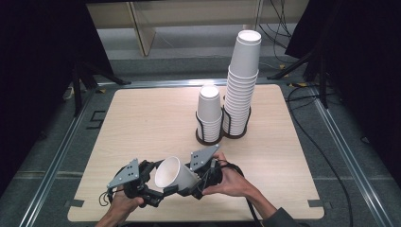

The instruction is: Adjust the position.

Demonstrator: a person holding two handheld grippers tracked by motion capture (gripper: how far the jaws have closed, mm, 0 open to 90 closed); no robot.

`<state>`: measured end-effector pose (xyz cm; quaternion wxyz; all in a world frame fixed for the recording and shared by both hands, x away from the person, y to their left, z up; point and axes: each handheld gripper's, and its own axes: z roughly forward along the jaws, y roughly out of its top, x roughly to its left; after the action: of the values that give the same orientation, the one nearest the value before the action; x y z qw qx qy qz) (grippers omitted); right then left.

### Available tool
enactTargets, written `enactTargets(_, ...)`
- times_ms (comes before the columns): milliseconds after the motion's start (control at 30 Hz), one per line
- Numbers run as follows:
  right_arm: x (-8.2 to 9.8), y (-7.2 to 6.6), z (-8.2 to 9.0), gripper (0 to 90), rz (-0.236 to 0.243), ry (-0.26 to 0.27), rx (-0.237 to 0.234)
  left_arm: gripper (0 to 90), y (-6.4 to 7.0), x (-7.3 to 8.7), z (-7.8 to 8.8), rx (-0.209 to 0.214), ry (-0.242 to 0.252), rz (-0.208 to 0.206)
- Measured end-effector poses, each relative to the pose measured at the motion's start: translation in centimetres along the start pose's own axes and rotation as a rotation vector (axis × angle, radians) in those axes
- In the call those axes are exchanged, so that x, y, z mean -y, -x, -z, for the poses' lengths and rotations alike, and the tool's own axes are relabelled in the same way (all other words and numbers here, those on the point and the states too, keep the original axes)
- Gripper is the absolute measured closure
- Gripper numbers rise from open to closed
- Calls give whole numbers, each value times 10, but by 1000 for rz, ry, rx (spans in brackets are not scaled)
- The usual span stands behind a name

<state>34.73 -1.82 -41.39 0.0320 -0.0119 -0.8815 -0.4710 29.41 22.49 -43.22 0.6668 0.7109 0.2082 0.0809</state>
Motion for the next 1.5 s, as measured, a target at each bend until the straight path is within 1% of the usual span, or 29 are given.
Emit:
enactTargets(67,1,0,-1,227,-5,7,-4,103,0,0,0,2,6,1)
enactTargets(167,2,0,-2,219,-35,12,-25,122,0,-1,0,2,1,-6)
enactTargets(233,3,1,-2,211,-43,19,-23,129,0,-1,0,2,-3,0)
enactTargets(300,4,2,-1,184,-50,21,-13,132,0,-2,1,-17,-1,-3)
enactTargets(333,6,3,0,157,-61,6,3,132,-1,-3,2,-20,-2,-6)
enactTargets(367,7,3,1,159,-71,8,4,132,-1,-3,3,-27,7,-6)
enactTargets(433,10,4,5,159,-93,2,15,133,-3,-6,6,-57,2,-12)
enactTargets(600,24,4,22,161,-138,-3,81,134,-9,-7,9,-163,-44,-27)
enactTargets(667,30,2,28,162,-154,-13,122,133,-12,-8,10,-209,-86,-53)
enactTargets(700,33,1,31,166,-161,-19,136,133,-14,-8,9,-216,-76,-64)
enactTargets(733,36,1,34,178,-156,-23,164,133,-15,-8,10,-228,-87,-73)
enactTargets(800,40,-1,38,179,-166,-41,197,133,-17,-10,12,-267,-121,-75)
enactTargets(833,43,-1,40,182,-172,-43,204,133,-20,-10,11,-275,-121,-81)
enactTargets(867,44,-2,43,185,-176,-48,218,133,-22,-11,12,-293,-134,-102)
enactTargets(900,46,-2,44,184,-182,-49,226,133,-23,-11,12,-307,-137,-111)
enactTargets(933,48,-3,46,190,-183,-49,232,133,-25,-11,12,-313,-134,-112)
enactTargets(967,49,-4,48,207,-187,-51,243,133,-27,-11,14,-325,-157,-117)
enactTargets(1033,51,-5,52,206,-193,-59,277,133,-31,-11,13,-333,-144,-117)
enactTargets(1067,53,-5,53,205,-196,-62,283,133,-32,-13,14,-350,-170,-117)
enactTargets(1133,56,-6,56,208,-204,-58,296,133,-36,-13,13,-358,-158,-113)
enactTargets(1167,58,-6,57,210,-209,-64,299,133,-38,-13,14,-372,-174,-115)
enactTargets(1233,61,-6,59,212,-231,-74,323,133,-42,-13,13,-388,-182,-125)
enactTargets(1267,63,-6,61,210,-241,-76,335,133,-44,-13,12,-398,-194,-121)
enactTargets(1300,65,-6,63,210,-259,-80,336,133,-46,-13,12,-400,-191,-117)
enactTargets(1333,67,-5,64,210,-255,-76,352,133,-48,-12,10,-405,-190,-115)
enactTargets(1367,68,-5,65,209,-272,-73,351,133,-51,-12,10,-411,-195,-113)
enactTargets(1400,70,-5,67,208,-277,-72,356,133,-54,-13,9,-420,-202,-113)
enactTargets(1467,74,-5,68,208,-284,-70,364,133,-59,-11,7,-428,-188,-96)
enactTargets(1500,75,-5,69,209,-291,-67,364,133,-63,-12,7,-436,-195,-98)
